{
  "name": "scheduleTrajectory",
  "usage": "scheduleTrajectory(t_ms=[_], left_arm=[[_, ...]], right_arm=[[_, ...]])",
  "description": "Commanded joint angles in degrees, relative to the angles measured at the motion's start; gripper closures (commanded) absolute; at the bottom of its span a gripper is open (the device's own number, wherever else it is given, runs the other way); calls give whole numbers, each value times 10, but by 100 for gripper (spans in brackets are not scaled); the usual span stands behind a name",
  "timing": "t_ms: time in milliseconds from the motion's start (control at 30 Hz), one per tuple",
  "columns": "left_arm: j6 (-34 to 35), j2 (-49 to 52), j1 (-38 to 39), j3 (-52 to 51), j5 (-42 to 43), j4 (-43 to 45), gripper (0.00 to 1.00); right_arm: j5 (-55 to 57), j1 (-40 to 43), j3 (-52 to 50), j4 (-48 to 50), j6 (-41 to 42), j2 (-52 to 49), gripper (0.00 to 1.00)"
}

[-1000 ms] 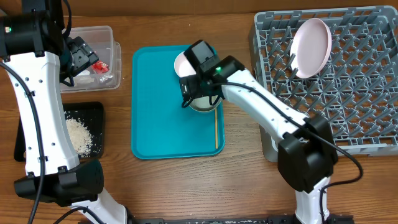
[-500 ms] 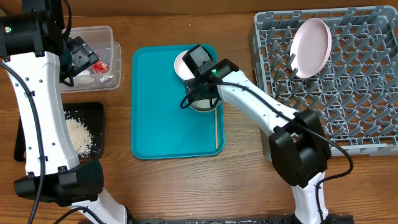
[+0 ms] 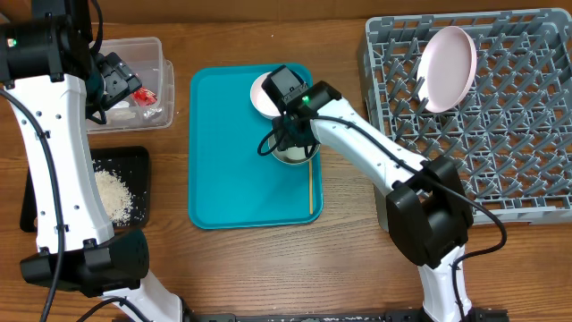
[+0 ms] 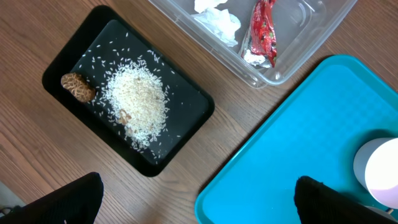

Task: Sort waste into correct bins and load items into the dishwasher
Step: 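Reach the right gripper to the white cup in the grey bowl, then lift the white cup and place it in the dish rack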

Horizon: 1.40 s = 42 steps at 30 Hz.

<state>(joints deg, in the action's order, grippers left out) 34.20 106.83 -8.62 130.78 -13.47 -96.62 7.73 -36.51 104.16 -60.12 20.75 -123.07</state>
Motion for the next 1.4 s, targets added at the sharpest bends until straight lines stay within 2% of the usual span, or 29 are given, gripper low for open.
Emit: scheduleTrajectory(t_ms=[0, 200, 333, 567, 867, 1033, 1200, 1233, 1367], left_arm=[[7, -11, 0, -4, 2, 0, 0], [7, -11, 0, -4, 2, 0, 0], [7, -11, 0, -4, 2, 0, 0], [7, -11, 0, -4, 2, 0, 0], [7, -11, 0, -4, 2, 0, 0], [7, -11, 0, -4, 2, 0, 0], [7, -11, 0, -4, 2, 0, 0], [7, -11, 0, -4, 2, 0, 0], [7, -11, 0, -4, 2, 0, 0]], right_arm=[[4, 3, 58, -23, 3, 31, 49], [20, 45, 118, -76, 3, 71, 52], [60, 108, 144, -106, 3, 112, 52], [68, 292, 150, -133, 2, 181, 51], [34, 558, 121, -120, 3, 162, 51], [-17, 657, 78, -83, 3, 146, 51], [-51, 707, 52, -66, 3, 118, 50], [-51, 711, 49, -63, 3, 115, 47], [-51, 714, 40, -57, 4, 108, 23]])
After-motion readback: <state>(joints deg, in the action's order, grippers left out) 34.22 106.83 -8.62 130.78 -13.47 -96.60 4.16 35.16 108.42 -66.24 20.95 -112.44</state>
